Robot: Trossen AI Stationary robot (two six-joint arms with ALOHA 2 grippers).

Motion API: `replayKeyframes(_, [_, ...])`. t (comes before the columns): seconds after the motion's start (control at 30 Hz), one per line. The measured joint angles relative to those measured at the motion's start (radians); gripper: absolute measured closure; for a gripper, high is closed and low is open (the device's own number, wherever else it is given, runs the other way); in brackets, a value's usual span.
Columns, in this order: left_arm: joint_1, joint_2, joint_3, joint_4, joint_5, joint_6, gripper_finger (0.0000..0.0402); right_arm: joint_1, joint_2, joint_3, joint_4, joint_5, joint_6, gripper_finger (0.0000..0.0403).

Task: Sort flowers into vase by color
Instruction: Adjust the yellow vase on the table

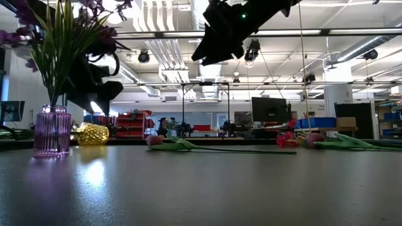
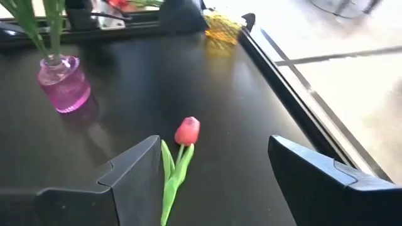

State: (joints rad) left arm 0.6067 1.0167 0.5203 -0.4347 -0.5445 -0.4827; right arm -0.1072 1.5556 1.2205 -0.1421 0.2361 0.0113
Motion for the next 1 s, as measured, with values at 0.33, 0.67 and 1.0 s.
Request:
replayKeyframes(0.33, [-0.13, 0.041, -0.122, 0.399, 0.034, 0.019, 0.0155, -0.058, 0.002, 0.017, 0.065, -0.061, -0.056, 0.0099])
replayKeyframes(0.67, [-0.167, 0.094, -0.151, 0.543, -0.005, 0.03, 0.0289, -0.059, 0.035, 0.053, 0.069, -0.061, -0.1, 0.0101])
replayKeyframes(1.0, [-0.163, 0.081, -0.076, 0.482, 0.041, 0.033, 0.0368, -0.059, 0.064, 0.053, 0.072, -0.104, -0.106, 0.0085])
